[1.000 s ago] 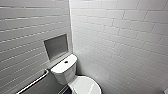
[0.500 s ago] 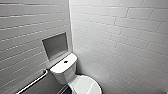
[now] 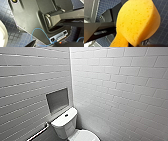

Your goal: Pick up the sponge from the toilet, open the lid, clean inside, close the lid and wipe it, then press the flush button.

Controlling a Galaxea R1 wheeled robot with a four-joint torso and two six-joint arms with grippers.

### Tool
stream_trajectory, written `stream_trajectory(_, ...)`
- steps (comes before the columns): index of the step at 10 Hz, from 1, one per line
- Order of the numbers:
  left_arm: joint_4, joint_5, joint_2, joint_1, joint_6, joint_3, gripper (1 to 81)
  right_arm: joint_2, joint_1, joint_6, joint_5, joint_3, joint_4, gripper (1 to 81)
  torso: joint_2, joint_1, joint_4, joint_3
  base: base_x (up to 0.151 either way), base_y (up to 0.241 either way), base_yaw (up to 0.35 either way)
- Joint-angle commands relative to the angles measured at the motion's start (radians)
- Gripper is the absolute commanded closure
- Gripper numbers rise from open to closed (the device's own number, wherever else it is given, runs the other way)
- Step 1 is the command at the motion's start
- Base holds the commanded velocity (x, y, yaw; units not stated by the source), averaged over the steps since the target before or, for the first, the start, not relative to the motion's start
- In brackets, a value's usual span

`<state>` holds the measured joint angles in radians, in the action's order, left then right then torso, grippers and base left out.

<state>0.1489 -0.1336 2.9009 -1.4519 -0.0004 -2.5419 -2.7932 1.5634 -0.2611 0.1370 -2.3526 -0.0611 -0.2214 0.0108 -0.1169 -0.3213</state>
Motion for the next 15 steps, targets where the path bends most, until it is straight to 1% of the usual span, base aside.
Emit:
stream_trajectory(1,-0.014,-0.067,0.080,0.040,0.000,-0.142,1.0,-0.075,-0.033,-0.004,-0.234,-0.160,-0.008,81.1,0.000,0.000,0.000,0.000,0.000,0.000,0.000)
stream_trajectory(2,-0.012,-0.066,0.097,0.041,0.002,-0.167,1.0,-0.143,-0.030,0.011,-0.243,-0.270,-0.023,81.1,0.000,-0.001,0.000,-0.002,0.000,0.000,0.000)
stream_trajectory(3,-0.012,-0.061,0.103,0.043,0.002,-0.169,1.0,-0.173,-0.047,0.048,-0.246,-0.335,-0.008,81.1,0.000,-0.001,0.000,-0.002,0.000,0.000,0.000)
stream_trajectory(4,-0.008,-0.058,0.106,0.046,0.002,-0.169,1.0,-0.182,-0.055,0.108,-0.254,-0.339,0.006,81.1,0.000,-0.001,0.000,-0.002,0.000,0.000,0.000)
stream_trajectory(5,-0.008,-0.054,0.100,0.049,0.003,-0.170,1.0,-0.179,-0.067,0.201,-0.255,-0.335,0.087,81.1,0.000,-0.001,0.000,-0.002,0.000,0.000,0.000)
stream_trajectory(6,-0.008,-0.052,0.097,0.054,0.005,-0.170,1.0,-0.173,-0.065,0.313,-0.251,-0.330,0.195,81.1,0.000,-0.001,0.000,-0.002,0.000,0.000,0.000)
stream_trajectory(7,-0.008,-0.049,0.097,0.055,0.005,-0.166,1.0,-0.170,-0.070,0.385,-0.247,-0.326,0.275,81.1,0.000,-0.001,0.000,-0.002,0.000,0.000,0.000)
stream_trajectory(8,-0.011,-0.021,0.097,0.055,0.005,-0.161,1.0,-0.170,-0.071,0.387,-0.251,-0.329,0.294,81.1,0.000,-0.001,0.000,-0.002,0.000,0.000,0.000)
stream_trajectory(9,-0.011,0.034,0.089,0.047,0.005,-0.137,1.0,-0.172,-0.070,0.394,-0.252,-0.327,0.282,81.1,0.000,-0.001,0.000,-0.002,0.000,0.000,0.000)
stream_trajectory(12,-0.011,0.147,0.048,0.032,0.003,-0.055,1.0,-0.191,-0.071,0.401,-0.264,-0.304,0.277,81.1,0.000,-0.001,0.000,-0.002,0.000,0.000,0.000)
stream_trajectory(13,-0.008,0.149,0.034,0.032,0.003,-0.032,1.0,-0.171,-0.068,0.401,-0.254,-0.266,0.280,81.1,0.000,-0.001,0.000,-0.002,0.000,0.000,0.000)
stream_trajectory(15,-0.006,0.149,-0.001,0.032,0.003,0.017,1.0,-0.035,-0.065,0.401,-0.200,-0.007,0.285,81.1,0.000,-0.001,0.000,-0.002,0.000,0.000,0.000)
